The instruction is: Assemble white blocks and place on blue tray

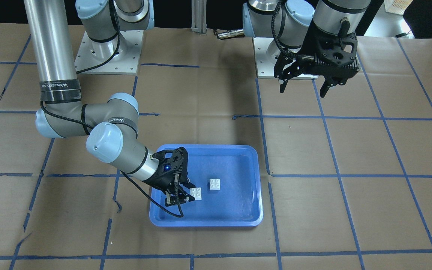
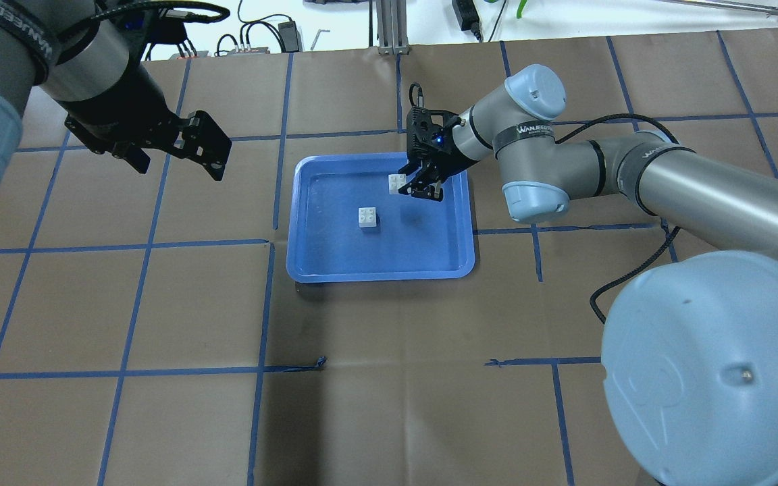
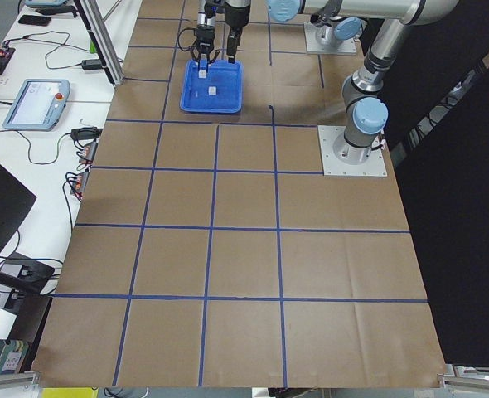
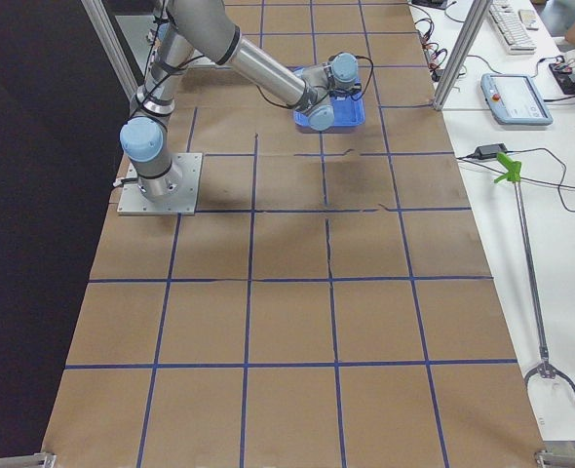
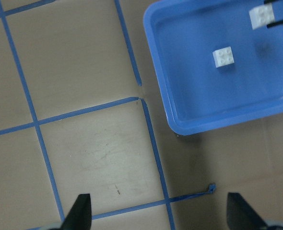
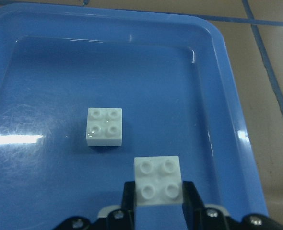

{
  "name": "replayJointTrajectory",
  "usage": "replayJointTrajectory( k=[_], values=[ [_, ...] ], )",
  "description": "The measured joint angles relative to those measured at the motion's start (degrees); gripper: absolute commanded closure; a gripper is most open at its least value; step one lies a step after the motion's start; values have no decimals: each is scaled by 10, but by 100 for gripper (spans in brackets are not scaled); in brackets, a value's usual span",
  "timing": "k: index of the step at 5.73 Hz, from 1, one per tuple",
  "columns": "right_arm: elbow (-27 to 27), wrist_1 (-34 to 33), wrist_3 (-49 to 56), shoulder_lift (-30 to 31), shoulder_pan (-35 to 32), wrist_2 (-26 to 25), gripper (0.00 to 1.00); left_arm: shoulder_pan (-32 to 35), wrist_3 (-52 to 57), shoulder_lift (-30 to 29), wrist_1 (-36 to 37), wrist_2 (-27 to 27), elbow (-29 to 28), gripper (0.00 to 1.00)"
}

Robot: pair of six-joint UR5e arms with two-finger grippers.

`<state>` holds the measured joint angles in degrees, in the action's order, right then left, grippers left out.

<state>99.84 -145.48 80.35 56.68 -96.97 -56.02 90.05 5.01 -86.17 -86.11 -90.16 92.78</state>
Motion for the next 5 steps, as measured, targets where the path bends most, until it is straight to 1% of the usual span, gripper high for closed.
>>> replayJointTrajectory(
  k=[2, 5],
  values=[
    [21, -20, -2, -8, -7, 0, 80, 0, -26, 0, 5, 0, -1, 1],
    [24, -37, -22, -17, -23, -2, 79, 0, -27, 2, 5, 1, -2, 1]
  ],
)
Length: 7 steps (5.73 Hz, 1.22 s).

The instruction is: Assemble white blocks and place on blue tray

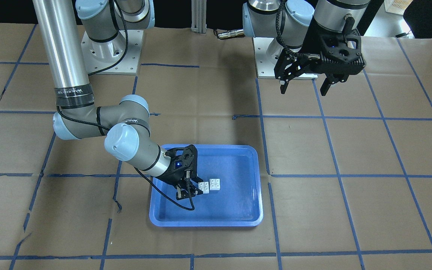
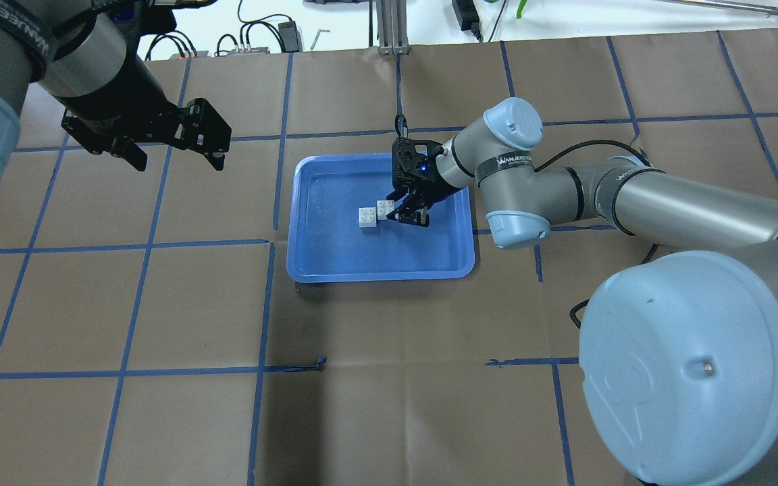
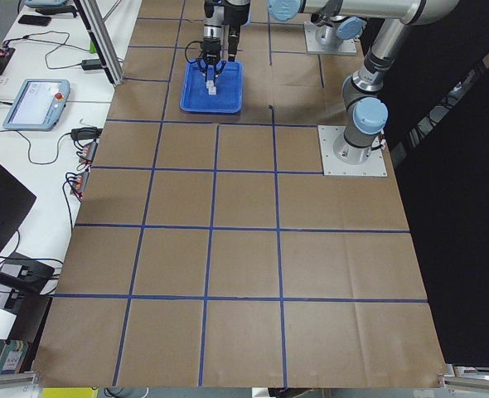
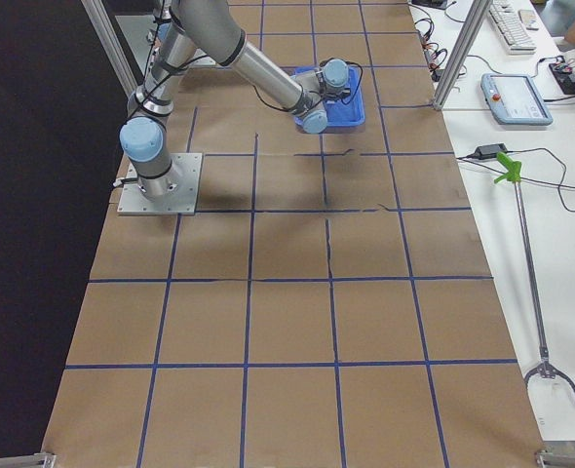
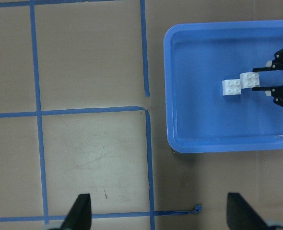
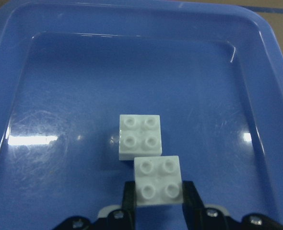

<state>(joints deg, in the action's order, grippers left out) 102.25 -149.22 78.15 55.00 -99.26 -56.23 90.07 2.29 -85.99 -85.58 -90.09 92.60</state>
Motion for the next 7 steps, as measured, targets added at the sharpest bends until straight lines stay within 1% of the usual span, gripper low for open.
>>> replayJointTrajectory(
  k=[3, 4, 7],
  values=[
    [1, 3, -17, 3, -1, -2, 79, 0, 0, 1, 0, 0, 0, 1],
    [1, 2, -18, 3, -1, -2, 76, 0, 0, 2, 0, 0, 0, 1],
    [1, 4, -22, 2, -2, 1, 76, -1, 3, 1, 5, 0, -1, 1]
  ],
)
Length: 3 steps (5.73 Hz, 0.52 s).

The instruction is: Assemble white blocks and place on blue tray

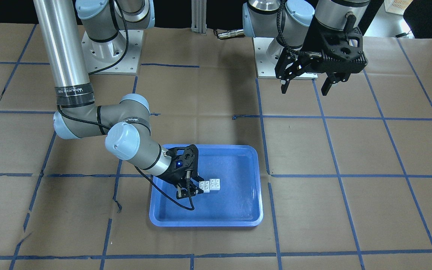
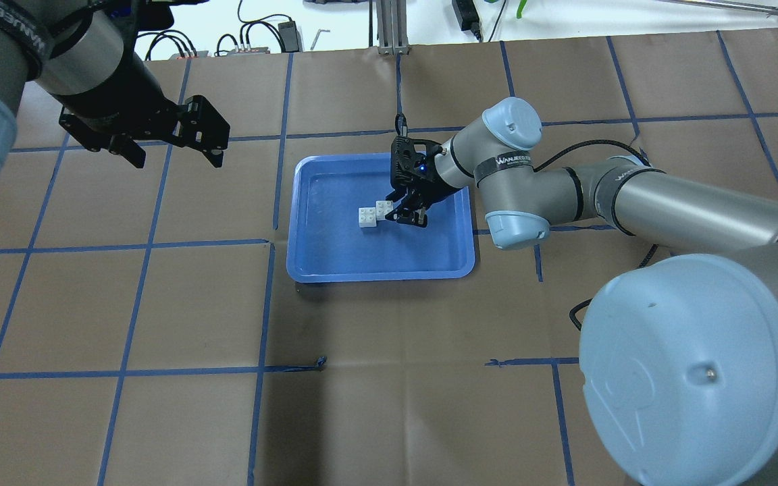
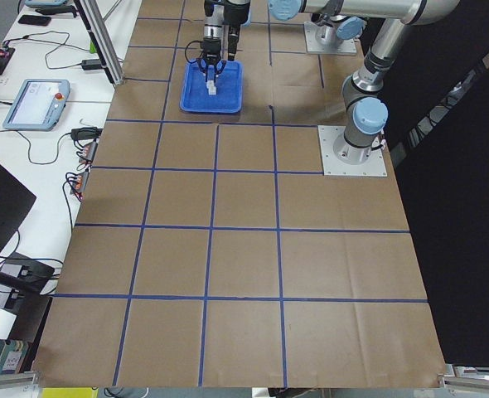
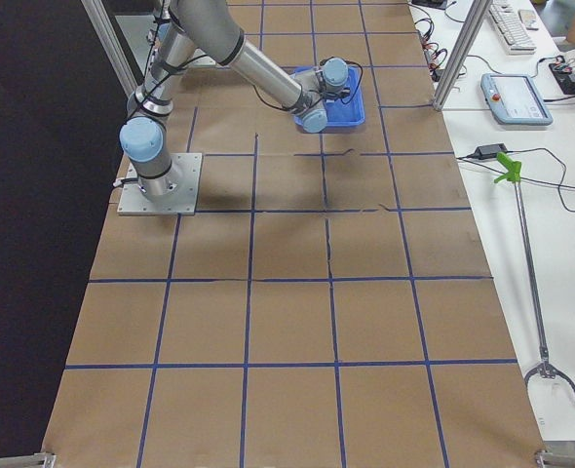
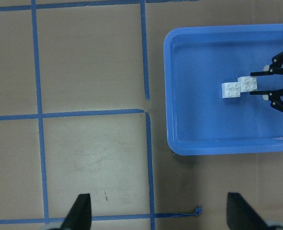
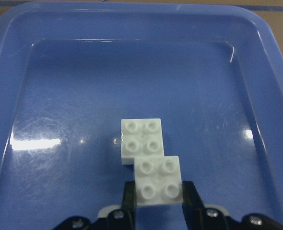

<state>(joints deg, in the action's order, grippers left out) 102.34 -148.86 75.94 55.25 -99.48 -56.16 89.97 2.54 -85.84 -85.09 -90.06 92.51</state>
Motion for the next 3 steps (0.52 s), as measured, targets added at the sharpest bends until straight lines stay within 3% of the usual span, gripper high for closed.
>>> replayJointTrajectory(
  k=[3],
  values=[
    [2, 1, -8, -1, -2, -1, 76, 0, 5, 8, -3, 0, 1, 1]
  ],
)
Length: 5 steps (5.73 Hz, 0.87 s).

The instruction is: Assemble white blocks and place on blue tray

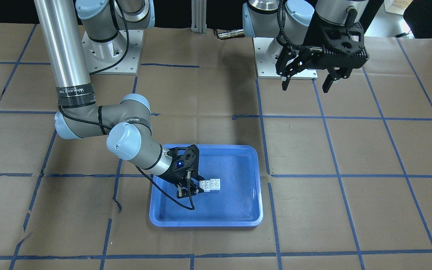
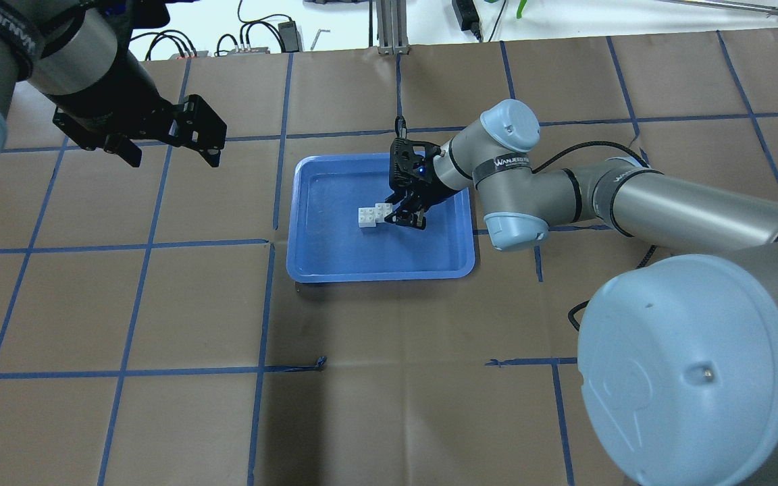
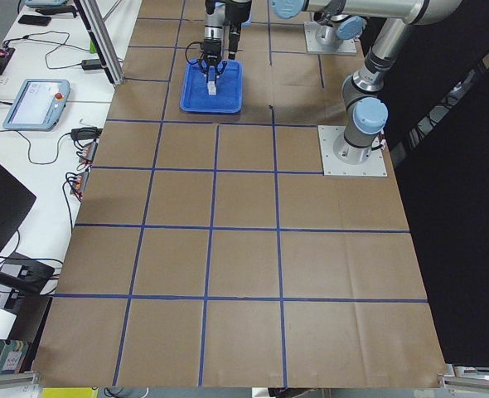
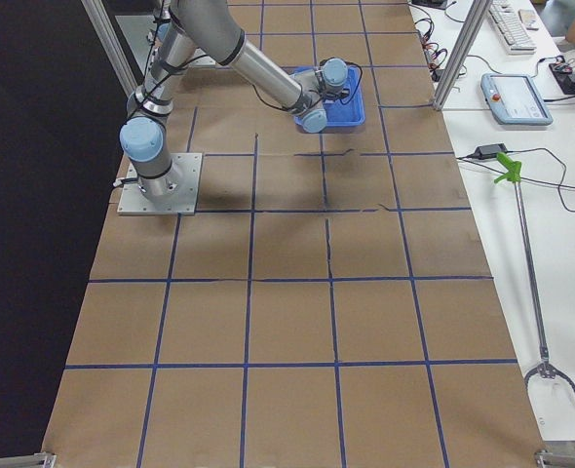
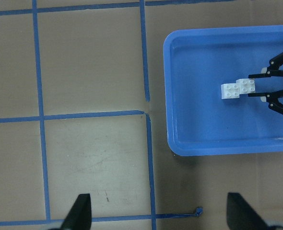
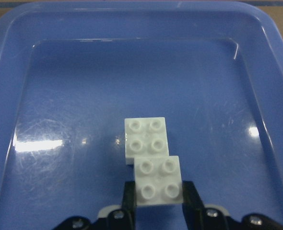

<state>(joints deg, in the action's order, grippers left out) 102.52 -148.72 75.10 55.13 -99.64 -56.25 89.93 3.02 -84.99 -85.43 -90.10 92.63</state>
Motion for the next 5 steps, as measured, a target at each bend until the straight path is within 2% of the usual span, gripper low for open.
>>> replayJointTrajectory(
  k=[5],
  values=[
    [14, -3, 1, 2, 0, 0, 76, 1, -2, -3, 3, 1, 2, 1]
  ],
)
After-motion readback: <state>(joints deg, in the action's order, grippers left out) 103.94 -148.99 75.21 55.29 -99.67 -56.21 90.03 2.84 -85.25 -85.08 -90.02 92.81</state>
